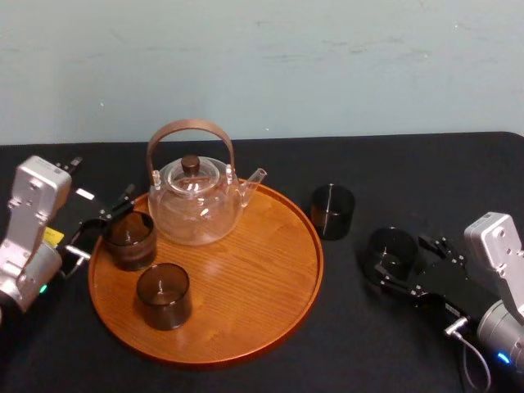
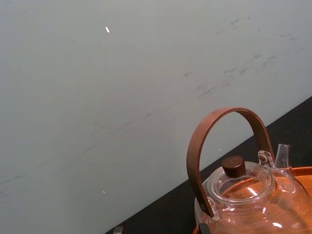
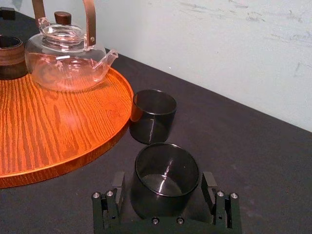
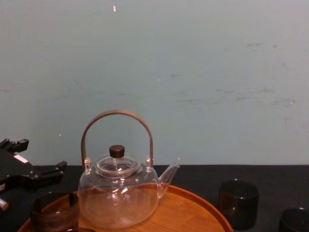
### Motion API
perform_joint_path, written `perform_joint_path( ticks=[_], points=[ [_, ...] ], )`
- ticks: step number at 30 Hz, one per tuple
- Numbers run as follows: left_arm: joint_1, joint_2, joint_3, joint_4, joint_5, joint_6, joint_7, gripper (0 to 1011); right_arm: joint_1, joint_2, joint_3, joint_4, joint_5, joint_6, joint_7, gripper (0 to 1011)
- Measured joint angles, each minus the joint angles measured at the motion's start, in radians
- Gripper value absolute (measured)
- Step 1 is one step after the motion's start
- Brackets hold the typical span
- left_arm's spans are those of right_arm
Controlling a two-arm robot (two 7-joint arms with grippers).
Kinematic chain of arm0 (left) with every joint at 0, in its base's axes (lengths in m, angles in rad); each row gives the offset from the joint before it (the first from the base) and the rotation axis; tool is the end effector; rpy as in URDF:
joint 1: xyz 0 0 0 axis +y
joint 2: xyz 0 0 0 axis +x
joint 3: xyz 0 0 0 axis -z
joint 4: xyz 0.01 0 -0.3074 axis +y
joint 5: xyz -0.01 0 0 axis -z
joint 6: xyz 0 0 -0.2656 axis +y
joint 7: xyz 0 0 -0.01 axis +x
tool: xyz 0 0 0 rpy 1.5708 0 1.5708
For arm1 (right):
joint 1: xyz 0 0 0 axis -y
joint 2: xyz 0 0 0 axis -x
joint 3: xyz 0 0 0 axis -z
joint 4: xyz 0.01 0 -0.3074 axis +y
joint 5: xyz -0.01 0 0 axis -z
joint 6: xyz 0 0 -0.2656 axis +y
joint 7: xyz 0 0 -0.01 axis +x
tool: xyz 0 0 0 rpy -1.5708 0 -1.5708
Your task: Pick up the glass from the table and place it on the tray.
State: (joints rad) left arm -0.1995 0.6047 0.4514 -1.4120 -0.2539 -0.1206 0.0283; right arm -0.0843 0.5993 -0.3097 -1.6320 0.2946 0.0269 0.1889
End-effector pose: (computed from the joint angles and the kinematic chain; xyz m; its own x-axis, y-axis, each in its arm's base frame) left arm 0.3201 0.1040 -0.3080 0.2923 0.8803 0.3737 -0.9552 0.2874 0.0702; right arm 0.2461 -0.0977 -0.3194 0.4998 -0.8432 0.1980 0.8551 0.4439 -0.2681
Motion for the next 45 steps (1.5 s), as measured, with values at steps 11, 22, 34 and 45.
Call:
perform_joint_path(
  ticks=[11,22,34,45],
  points=[
    [0.0,0.0,0.0,0.0,0.0,0.0,0.0,1001,-0.013,-0.019,0.02,0.004,-0.015,0.008,0.018,1002],
    [0.0,0.0,0.0,0.0,0.0,0.0,0.0,1001,-0.004,-0.05,0.042,0.041,-0.019,0.024,0.046,1002],
    [0.0,0.0,0.0,0.0,0.0,0.0,0.0,1001,0.037,-0.085,0.054,0.071,-0.034,0.049,0.081,1002],
    [0.0,0.0,0.0,0.0,0.0,0.0,0.0,1001,0.101,-0.13,0.046,0.139,-0.07,0.044,0.116,1002]
  ],
)
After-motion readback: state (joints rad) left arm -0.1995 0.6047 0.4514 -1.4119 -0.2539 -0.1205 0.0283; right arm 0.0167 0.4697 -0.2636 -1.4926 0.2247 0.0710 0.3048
